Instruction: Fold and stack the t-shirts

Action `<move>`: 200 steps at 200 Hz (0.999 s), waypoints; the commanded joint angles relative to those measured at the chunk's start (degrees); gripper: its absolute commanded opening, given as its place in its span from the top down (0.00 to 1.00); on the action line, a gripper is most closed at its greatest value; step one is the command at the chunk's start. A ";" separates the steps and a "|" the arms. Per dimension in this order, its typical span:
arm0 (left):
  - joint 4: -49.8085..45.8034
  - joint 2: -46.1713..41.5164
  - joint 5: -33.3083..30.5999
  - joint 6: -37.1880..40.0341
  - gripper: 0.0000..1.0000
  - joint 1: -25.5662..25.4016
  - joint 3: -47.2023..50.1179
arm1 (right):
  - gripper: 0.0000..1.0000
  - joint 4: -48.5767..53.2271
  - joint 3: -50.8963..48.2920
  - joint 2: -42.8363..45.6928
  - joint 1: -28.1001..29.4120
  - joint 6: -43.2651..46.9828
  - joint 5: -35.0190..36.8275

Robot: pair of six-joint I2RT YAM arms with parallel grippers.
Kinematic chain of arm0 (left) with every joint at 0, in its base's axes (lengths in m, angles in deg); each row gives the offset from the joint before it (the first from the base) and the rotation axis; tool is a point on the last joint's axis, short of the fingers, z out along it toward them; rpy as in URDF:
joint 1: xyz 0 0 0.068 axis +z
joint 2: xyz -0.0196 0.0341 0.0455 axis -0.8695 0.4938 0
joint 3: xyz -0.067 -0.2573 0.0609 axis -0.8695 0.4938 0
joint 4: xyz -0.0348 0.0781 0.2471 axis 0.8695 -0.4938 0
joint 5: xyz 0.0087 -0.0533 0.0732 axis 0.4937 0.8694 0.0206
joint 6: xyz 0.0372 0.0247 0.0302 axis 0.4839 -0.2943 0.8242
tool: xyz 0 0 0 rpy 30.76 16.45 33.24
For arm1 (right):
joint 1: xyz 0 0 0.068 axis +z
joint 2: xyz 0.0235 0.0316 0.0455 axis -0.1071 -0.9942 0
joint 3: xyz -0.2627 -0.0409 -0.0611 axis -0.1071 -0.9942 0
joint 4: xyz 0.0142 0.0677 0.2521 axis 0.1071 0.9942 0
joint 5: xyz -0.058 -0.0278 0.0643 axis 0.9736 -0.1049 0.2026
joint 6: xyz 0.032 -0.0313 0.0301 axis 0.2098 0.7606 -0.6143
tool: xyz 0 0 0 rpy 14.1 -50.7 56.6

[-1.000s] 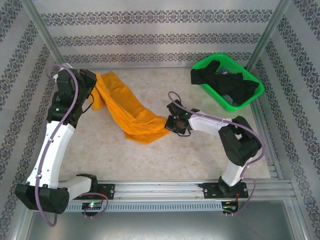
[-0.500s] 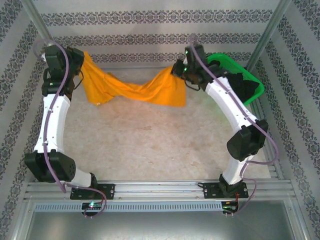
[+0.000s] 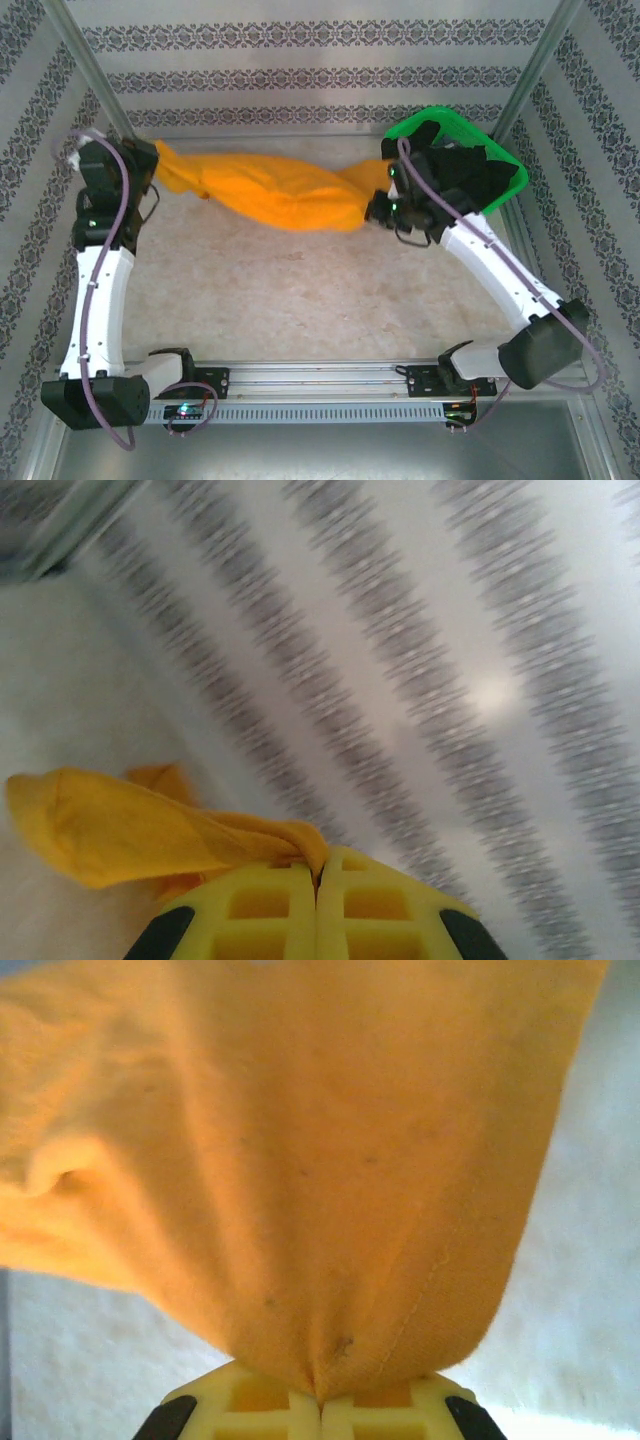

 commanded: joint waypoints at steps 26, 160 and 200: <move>-3.82 -3.76 1.98 -2.28 1.00 -1.53 19.97 | 0.89 -9.69 -9.06 -15.33 -6.60 -3.05 -7.67; -11.05 -9.76 6.45 1.06 1.00 -4.66 26.93 | 0.47 -2.62 -24.74 -1.02 10.54 -2.61 9.74; -11.06 -9.76 6.39 1.64 1.00 -4.91 28.00 | 0.47 -4.40 -23.97 -9.20 14.30 -2.40 9.11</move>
